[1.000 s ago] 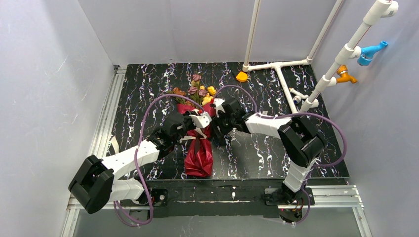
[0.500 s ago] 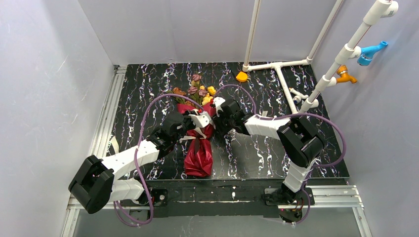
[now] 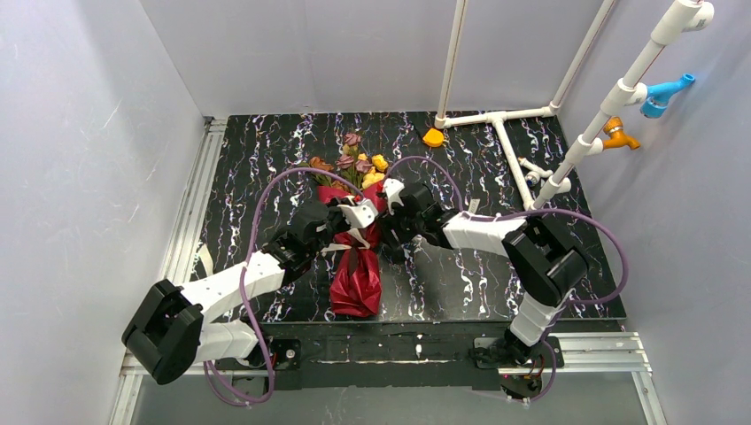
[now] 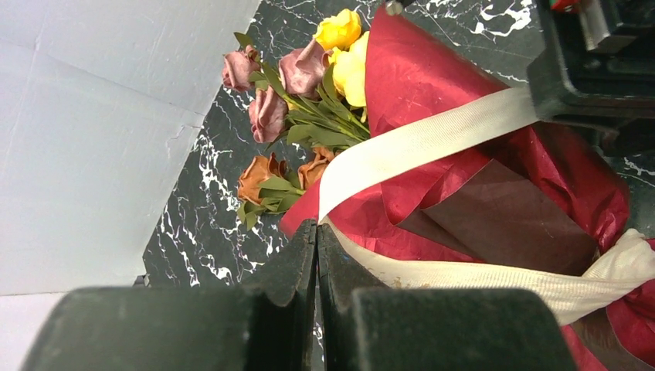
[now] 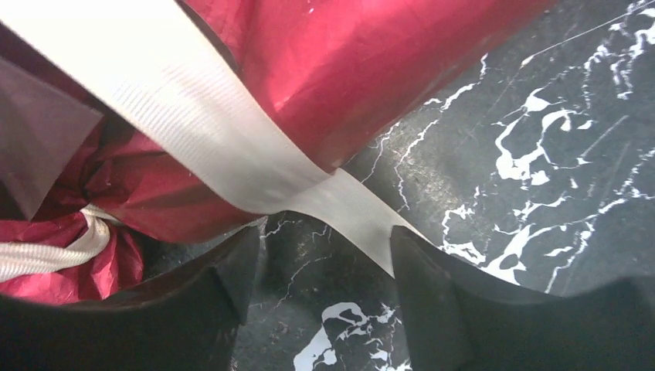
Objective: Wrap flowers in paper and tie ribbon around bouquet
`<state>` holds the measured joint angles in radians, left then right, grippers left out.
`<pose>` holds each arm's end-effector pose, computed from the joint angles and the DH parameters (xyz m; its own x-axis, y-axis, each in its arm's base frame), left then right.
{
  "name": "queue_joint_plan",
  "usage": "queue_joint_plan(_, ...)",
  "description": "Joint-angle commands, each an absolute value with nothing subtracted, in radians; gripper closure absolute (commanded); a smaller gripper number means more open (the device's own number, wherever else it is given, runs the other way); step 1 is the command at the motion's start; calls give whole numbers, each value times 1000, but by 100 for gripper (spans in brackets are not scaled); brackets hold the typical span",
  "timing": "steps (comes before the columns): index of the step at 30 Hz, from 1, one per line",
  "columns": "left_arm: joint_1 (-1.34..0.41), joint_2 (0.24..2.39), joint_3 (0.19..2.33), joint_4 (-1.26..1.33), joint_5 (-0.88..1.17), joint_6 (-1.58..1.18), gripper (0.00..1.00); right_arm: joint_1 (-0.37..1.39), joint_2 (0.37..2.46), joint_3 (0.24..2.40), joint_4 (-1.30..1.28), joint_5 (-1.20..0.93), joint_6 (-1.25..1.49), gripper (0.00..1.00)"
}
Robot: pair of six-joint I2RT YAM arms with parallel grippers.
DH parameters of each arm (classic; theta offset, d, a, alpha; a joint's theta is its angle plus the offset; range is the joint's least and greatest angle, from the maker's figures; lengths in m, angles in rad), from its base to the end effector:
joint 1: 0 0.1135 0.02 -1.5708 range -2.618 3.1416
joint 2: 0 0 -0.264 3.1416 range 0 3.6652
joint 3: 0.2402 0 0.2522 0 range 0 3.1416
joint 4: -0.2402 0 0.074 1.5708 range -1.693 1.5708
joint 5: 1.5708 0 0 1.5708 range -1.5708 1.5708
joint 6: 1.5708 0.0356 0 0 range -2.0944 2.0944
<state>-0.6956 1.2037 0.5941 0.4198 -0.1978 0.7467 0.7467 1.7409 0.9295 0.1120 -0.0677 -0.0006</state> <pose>0.2097 -0.1660 0.2483 0.2199 0.6840 -0.6956 0.4508 0.5611 0.6942 0.2631 0.2467 0.1668 -0.4721 -0.4377 -0.7653 -0.7159 0.6968 0.0431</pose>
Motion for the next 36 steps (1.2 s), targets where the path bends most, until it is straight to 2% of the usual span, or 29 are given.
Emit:
queue_joint_plan(1,-692,1150,616,446,-196,721,100,752,1658,896,185,8,-8,25)
queue_joint_plan(12,-692,1144,620,440,-189,701,100,744,1835,977,219,-95,-259,23)
queue_joint_plan(15,-692,1142,624,436,-187,700,100,740,1846,973,241,-123,-264,27)
queue_joint_plan(18,-691,1137,626,429,-182,700,100,735,1863,973,245,-137,-263,38)
queue_joint_plan(23,-692,1127,623,419,-175,700,100,733,1893,1001,194,-69,-248,81)
queue_joint_plan(25,-692,1129,625,416,-181,702,100,733,1891,1011,158,-49,-244,89)
queue_joint_plan(28,-692,1134,636,414,-189,695,100,732,1857,995,127,11,-229,94)
queue_joint_plan(36,-691,1234,721,417,-308,688,100,733,1765,1050,-101,173,-130,99)
